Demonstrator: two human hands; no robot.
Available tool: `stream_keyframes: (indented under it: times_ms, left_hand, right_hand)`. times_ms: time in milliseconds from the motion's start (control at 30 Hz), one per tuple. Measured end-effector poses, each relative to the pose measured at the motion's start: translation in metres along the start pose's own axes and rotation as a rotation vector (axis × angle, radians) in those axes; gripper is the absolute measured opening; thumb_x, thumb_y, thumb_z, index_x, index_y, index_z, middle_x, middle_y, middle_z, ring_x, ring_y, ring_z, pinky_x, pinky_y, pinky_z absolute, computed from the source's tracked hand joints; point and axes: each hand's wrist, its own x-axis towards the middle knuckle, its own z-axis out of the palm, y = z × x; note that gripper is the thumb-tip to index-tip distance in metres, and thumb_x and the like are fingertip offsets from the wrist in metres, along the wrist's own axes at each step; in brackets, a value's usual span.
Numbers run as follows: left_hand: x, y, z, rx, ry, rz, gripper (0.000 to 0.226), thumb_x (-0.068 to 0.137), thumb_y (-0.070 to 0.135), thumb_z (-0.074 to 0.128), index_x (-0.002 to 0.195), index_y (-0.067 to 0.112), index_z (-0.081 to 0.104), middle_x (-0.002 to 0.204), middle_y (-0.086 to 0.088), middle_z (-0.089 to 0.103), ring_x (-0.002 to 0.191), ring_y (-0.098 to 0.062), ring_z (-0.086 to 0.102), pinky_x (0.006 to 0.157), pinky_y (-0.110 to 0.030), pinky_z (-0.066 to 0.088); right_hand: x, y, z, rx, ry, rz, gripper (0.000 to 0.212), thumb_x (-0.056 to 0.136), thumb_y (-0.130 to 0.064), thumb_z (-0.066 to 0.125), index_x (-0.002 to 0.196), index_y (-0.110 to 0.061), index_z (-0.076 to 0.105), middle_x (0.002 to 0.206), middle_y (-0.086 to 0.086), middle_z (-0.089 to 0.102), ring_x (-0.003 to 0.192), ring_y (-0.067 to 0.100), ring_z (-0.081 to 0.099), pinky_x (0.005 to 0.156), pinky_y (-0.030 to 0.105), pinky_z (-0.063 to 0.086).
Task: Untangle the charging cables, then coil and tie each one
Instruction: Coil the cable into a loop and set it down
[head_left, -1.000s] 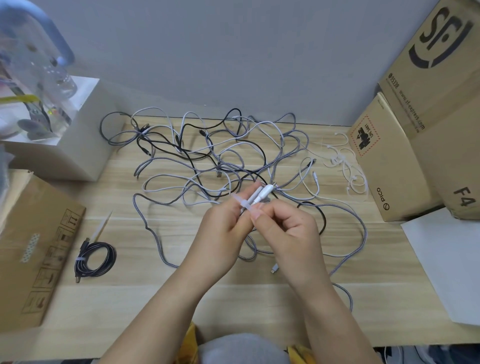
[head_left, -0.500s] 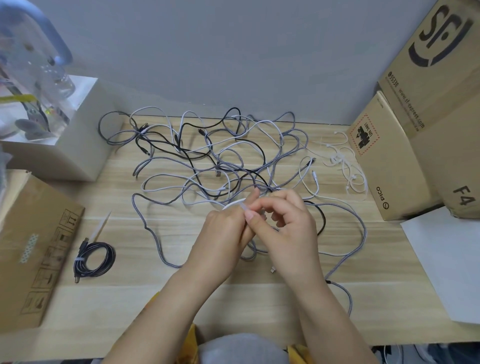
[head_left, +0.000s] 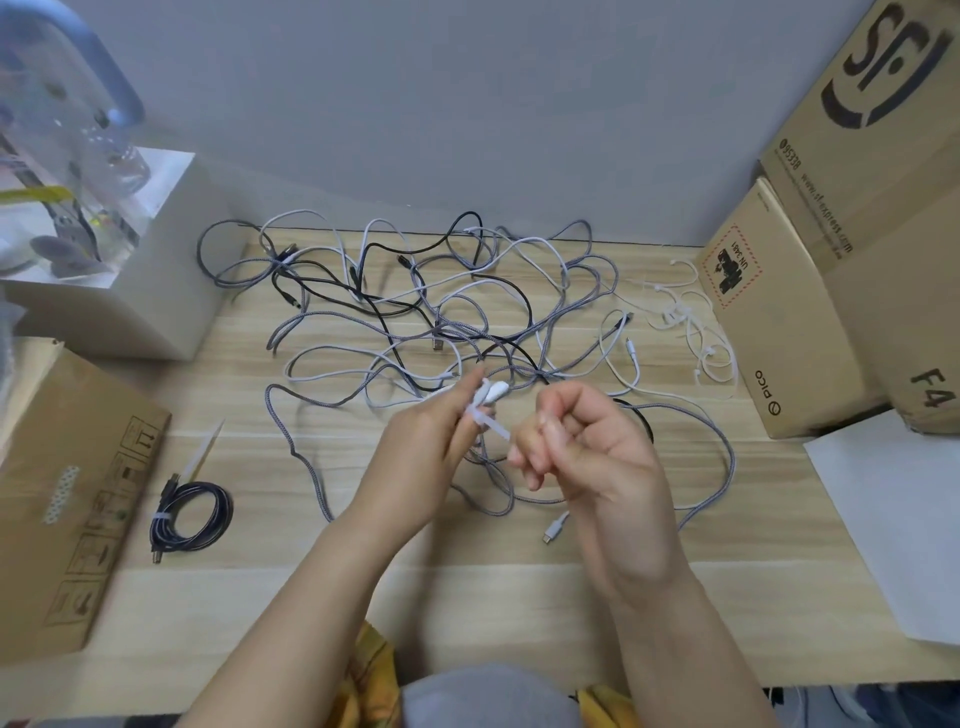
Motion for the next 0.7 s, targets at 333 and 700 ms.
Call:
stream_keyframes:
  times_ms: [333, 700]
  left_hand:
    - [-0.003, -0.009, -0.002, 0.579, -0.007, 0.265, 0.049, 0.081, 0.026, 0.037, 0.119, 0.006, 0.061, 0.072, 0.004, 0.068, 0.059, -0.017, 0.064, 0.053, -0.031, 0.040]
    - [-0.009, -0.005, -0.005, 0.157, -0.182, 0.019, 0.048, 0.097, 0.034, 0.040, 0.143, 0.022, 0.035, 0.102, 0.000, 0.063, 0.098, -0.024, 0.058, 0.075, -0.026, 0.039]
  right_hand:
    - [0.015, 0.029, -0.010, -0.338, 0.043, 0.469, 0.037, 0.090, -0.027, 0.059, 0.059, -0.013, 0.043, 0.035, -0.001, 0.036, 0.034, 0.014, 0.048, 0.062, 0.031, 0.048]
    - [0.015, 0.049, -0.020, -0.122, -0.064, 0.567, 0.021, 0.095, -0.004, 0.048, 0.076, -0.006, 0.057, 0.057, 0.001, 0.054, 0.039, 0.007, 0.048, 0.046, 0.021, 0.048]
